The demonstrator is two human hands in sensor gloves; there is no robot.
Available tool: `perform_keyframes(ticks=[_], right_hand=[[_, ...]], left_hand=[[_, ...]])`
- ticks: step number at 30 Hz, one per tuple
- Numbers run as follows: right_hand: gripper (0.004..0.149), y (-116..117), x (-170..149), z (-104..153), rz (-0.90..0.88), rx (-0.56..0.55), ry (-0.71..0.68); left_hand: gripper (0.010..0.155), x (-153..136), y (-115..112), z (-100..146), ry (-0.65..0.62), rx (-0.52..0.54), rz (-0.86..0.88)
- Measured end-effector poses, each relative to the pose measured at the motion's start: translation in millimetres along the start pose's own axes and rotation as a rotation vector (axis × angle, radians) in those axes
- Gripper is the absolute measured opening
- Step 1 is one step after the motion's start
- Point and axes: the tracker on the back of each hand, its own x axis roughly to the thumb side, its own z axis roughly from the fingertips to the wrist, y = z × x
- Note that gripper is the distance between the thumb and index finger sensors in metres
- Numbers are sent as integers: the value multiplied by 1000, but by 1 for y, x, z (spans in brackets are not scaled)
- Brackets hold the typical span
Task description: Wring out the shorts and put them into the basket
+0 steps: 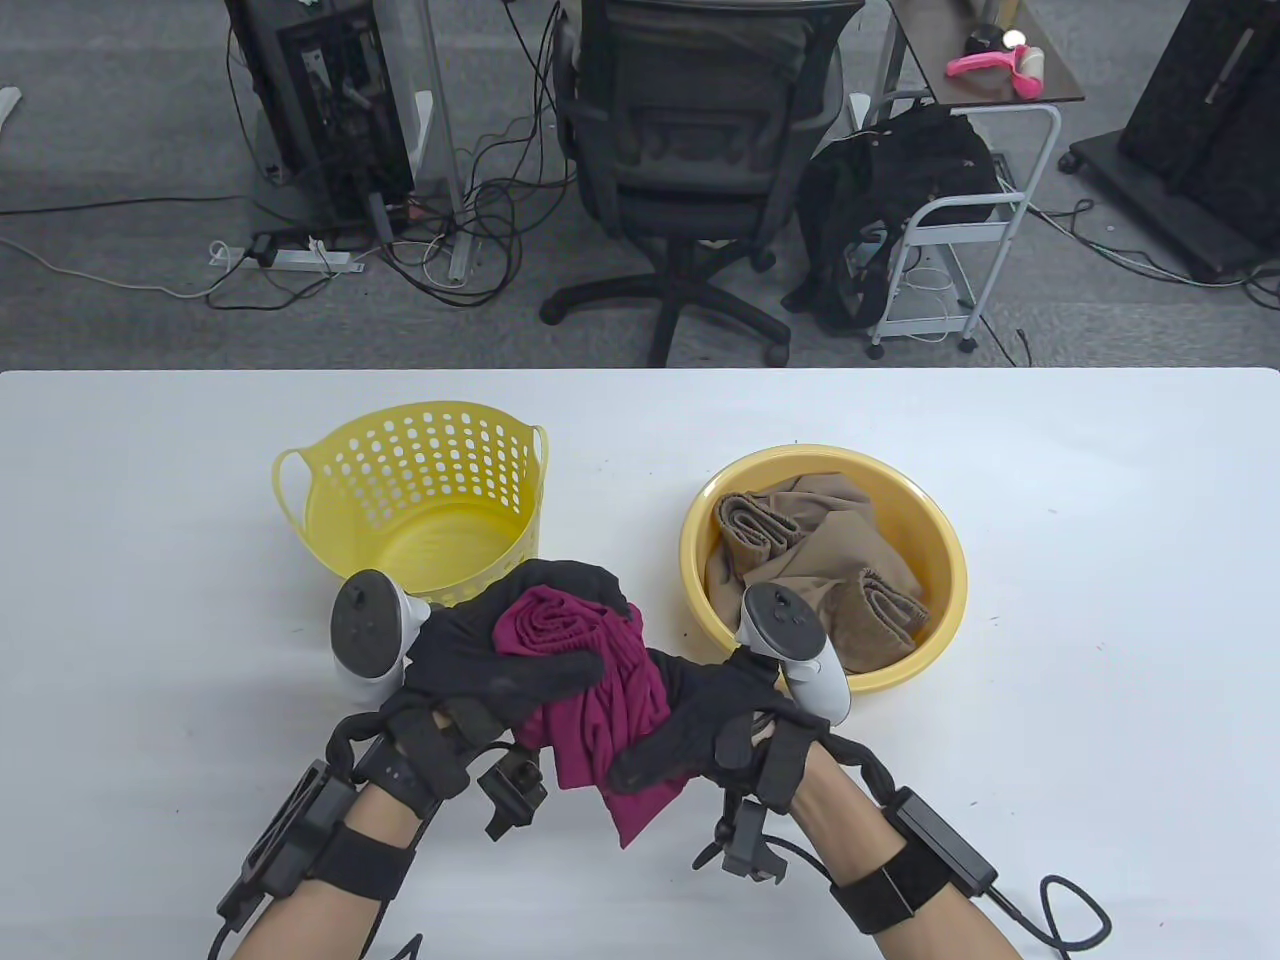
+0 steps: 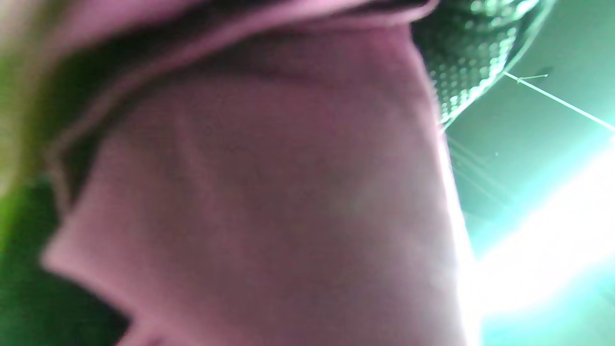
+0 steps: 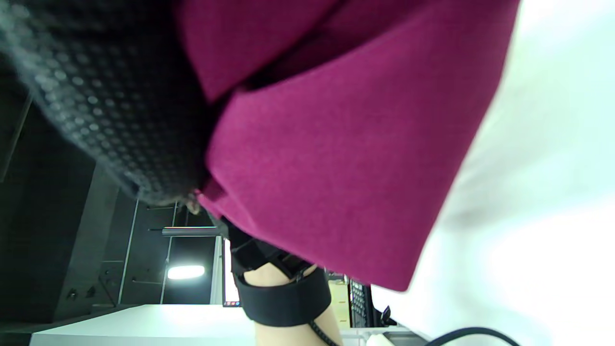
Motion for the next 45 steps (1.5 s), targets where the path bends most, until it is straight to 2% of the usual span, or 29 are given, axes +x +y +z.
perform_keyframes(ticks=[11,17,20,37,45], right_hand=[[81,6,14,-1,284,-181,10],[75,10,25,-2,500,-299,-2],[74,14,33,-2,663,-350,-8],[66,39,52,3,1299,-489,-59],[63,59,57,4,1583,-580,-80]], left_hand=[[59,-1,5,12,54,35,-113],[59,-2,5,18,108,86,-185],[60,-3,5,20,139,112,-231],[58,-3,-2,22,300,168,-477],[54,-6,-2,22,381,196,-498]])
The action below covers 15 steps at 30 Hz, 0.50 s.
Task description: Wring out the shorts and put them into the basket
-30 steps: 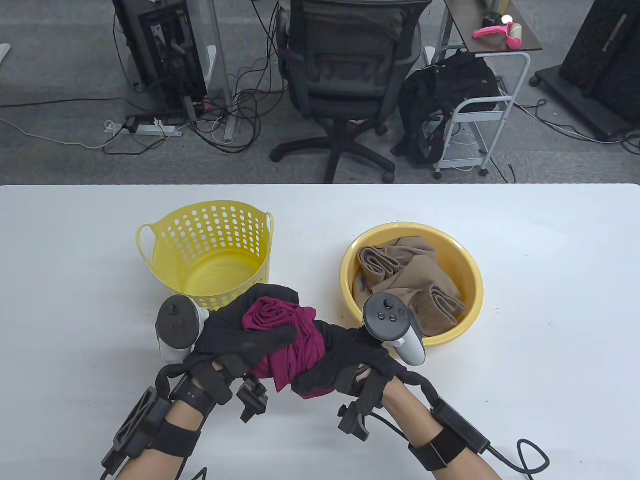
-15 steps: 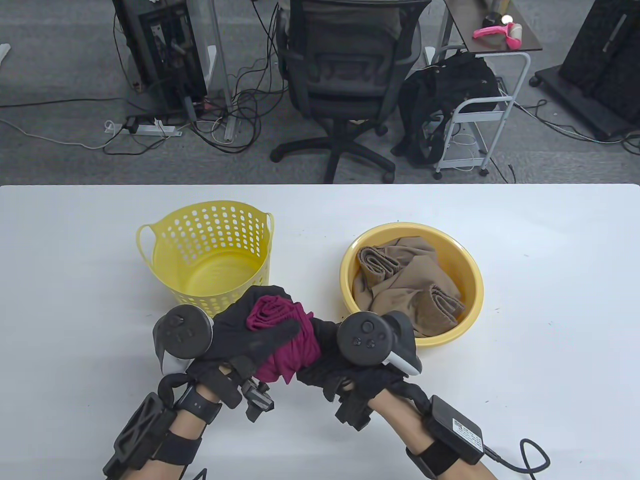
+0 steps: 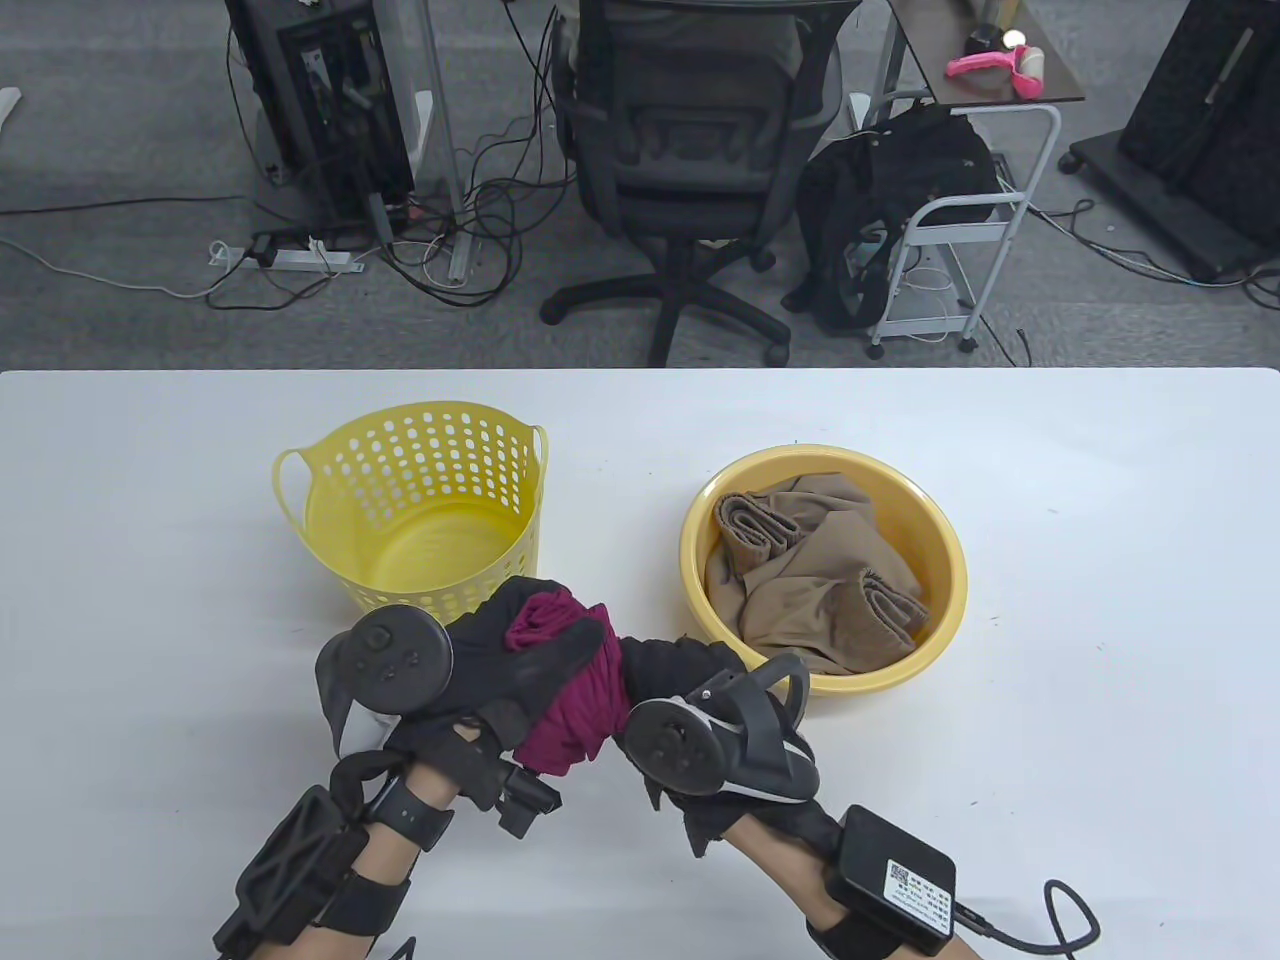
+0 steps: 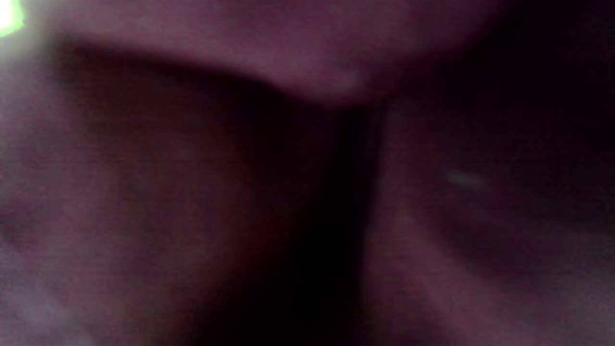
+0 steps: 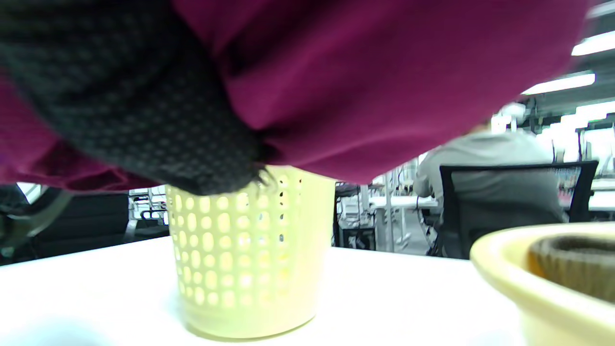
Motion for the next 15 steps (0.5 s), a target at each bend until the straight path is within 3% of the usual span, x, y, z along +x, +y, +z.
perform_keyframes(ticks=[8,15], right_hand=[[59,-1,13,3,212,-85,-61],[59,-2,16,3,288,-109,-89]], left_hand=[[51,-2,0,1,108,-8,15],[48,-6,-1,0,161,-25,42]])
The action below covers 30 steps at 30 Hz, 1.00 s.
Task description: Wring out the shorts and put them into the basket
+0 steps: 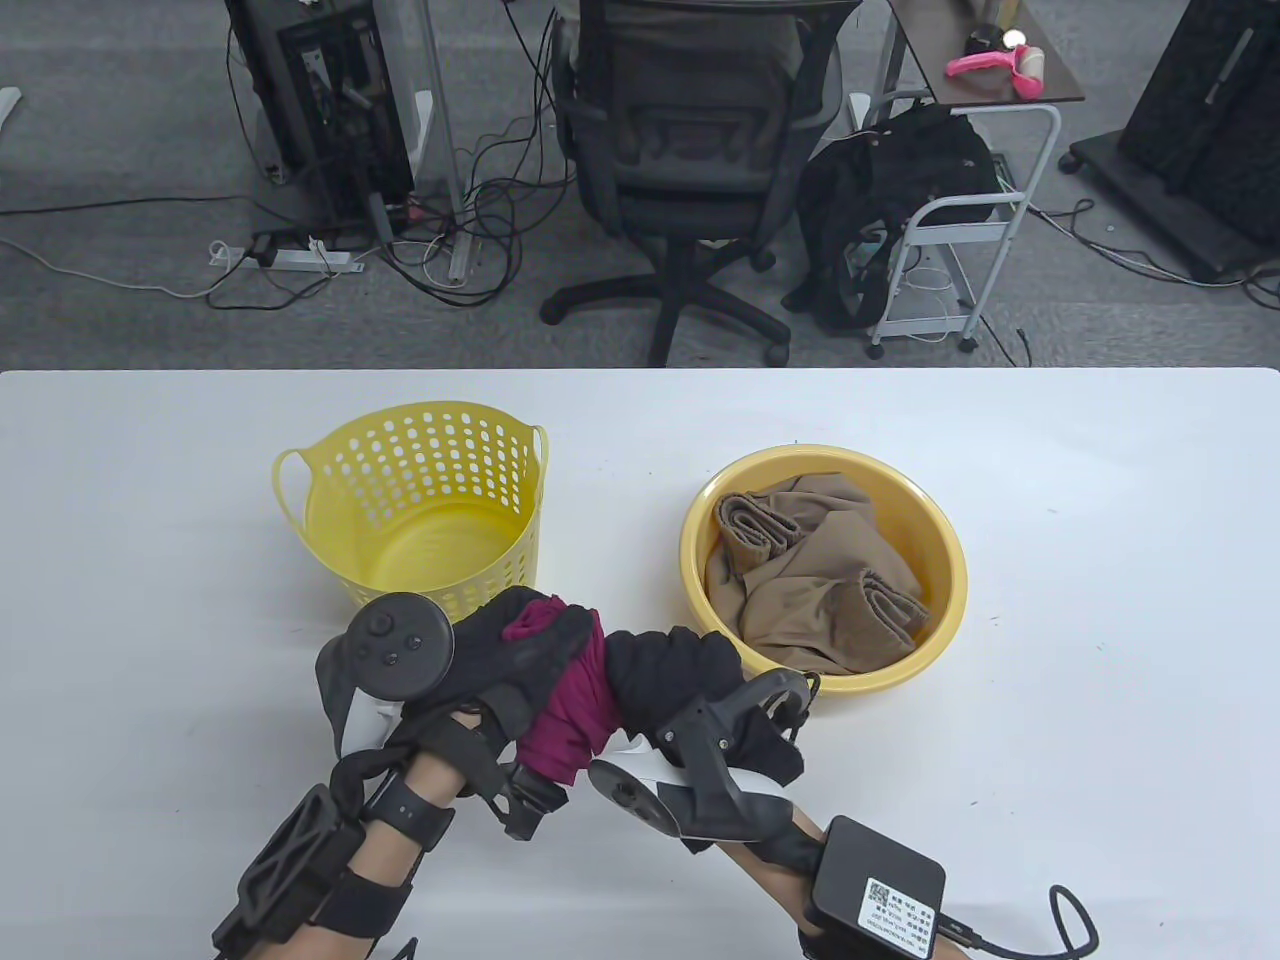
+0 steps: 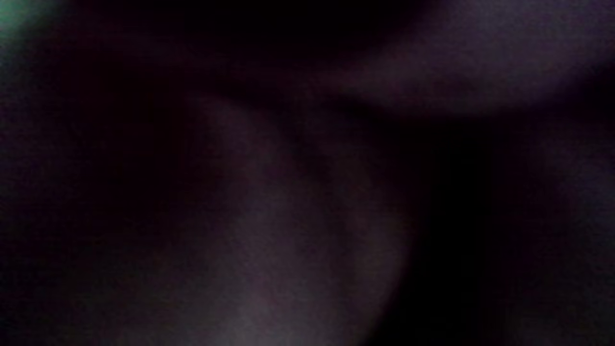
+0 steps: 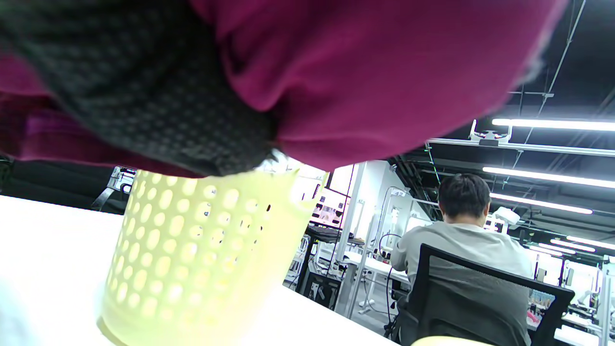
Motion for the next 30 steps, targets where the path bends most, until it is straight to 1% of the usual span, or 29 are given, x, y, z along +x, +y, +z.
perform_keyframes(ticks=[9,23,28,30], right_hand=[[59,-1,-1,0,2,-7,-1],[61,0,-3,0,-13,11,-2],[62,1,-7,0,-55,32,21],[63,1,-10,-1,-88,57,38]], left_hand=[[49,0,0,-1,12,-9,13],[51,0,-2,-1,14,-15,32],[51,1,-1,-2,0,-9,19],[52,2,-1,-2,-12,-5,9]])
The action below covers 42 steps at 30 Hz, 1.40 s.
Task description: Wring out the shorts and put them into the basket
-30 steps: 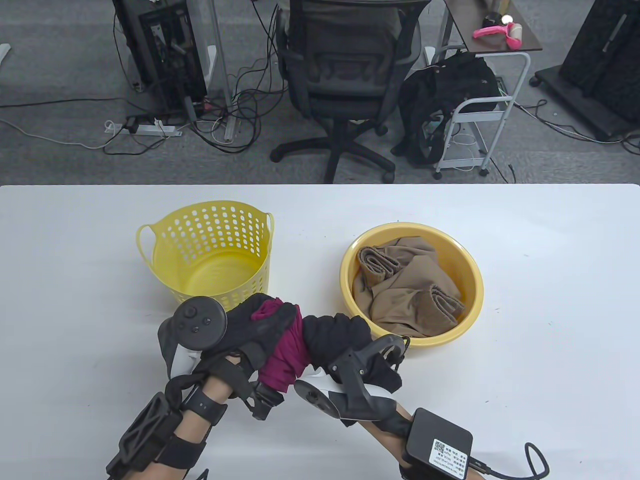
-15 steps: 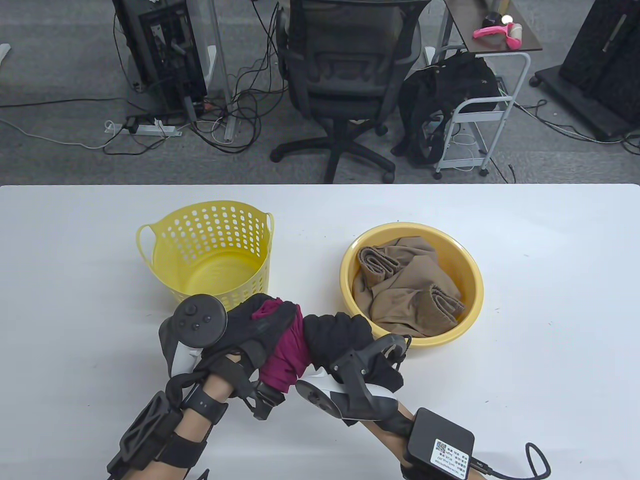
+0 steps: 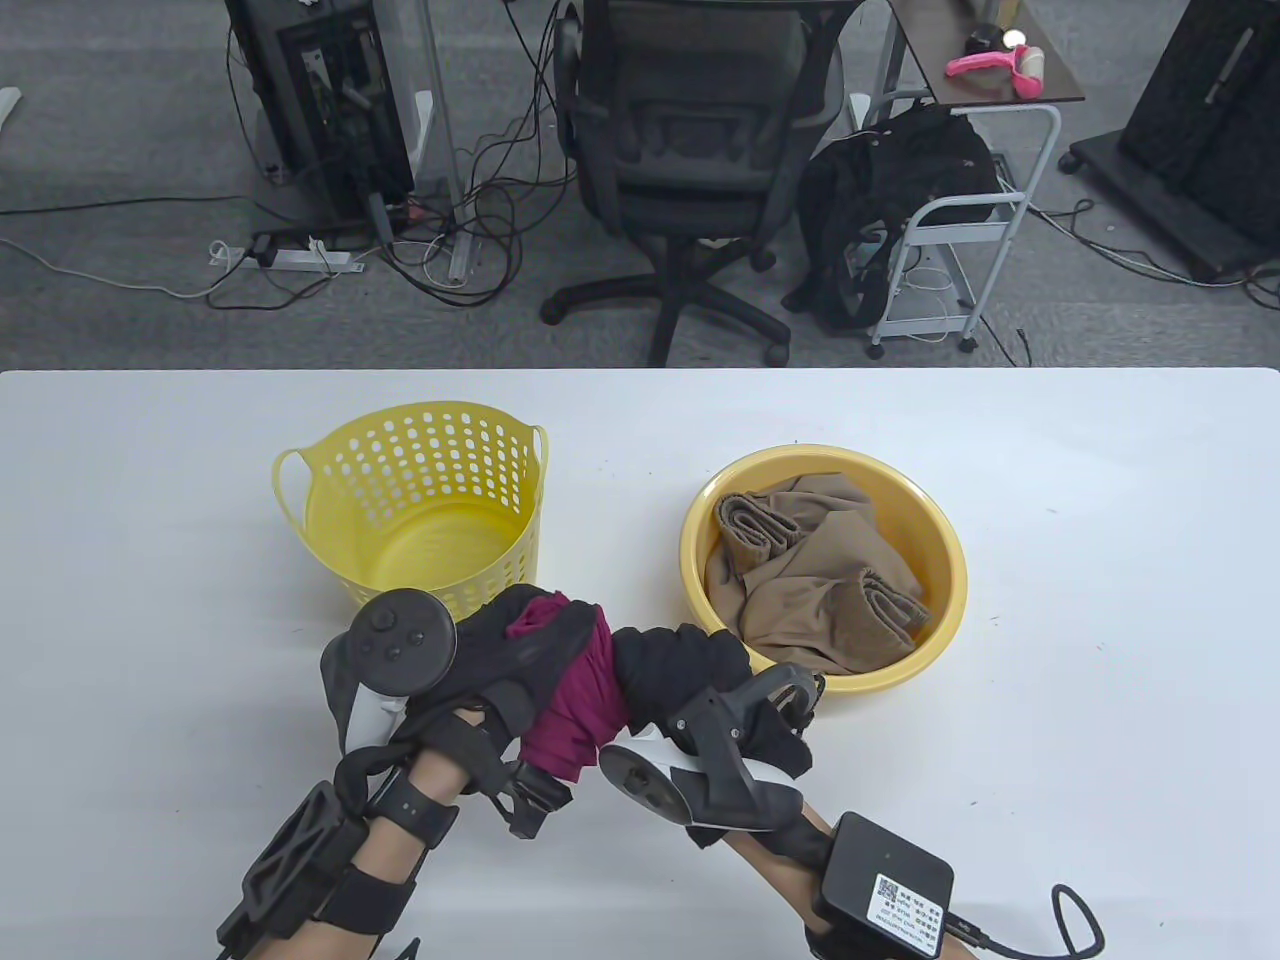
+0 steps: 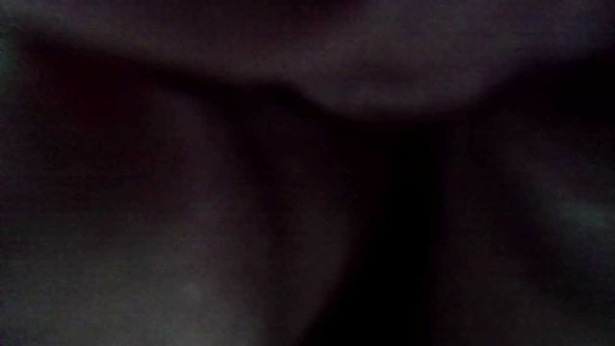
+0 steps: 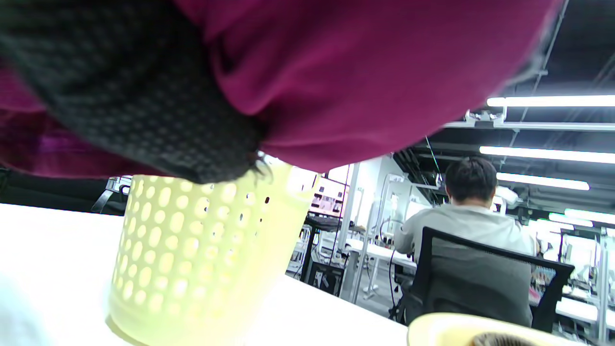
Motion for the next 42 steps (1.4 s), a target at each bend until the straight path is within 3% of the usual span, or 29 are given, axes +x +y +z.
perform_keyframes(ticks=[13,22,28,36,42], right_hand=[[65,9,-26,-5,-424,177,124],[65,27,-46,-6,-834,345,192],[65,40,-50,-7,-1032,431,203],[66,63,-50,-6,-1424,599,229],[67,71,-46,-5,-1528,626,220]], left_hand=[[53,10,4,6,-152,26,2],[53,14,7,14,-266,21,80],[52,15,11,16,-337,-5,130],[52,16,15,15,-420,-57,249],[51,19,17,14,-459,-87,264]])
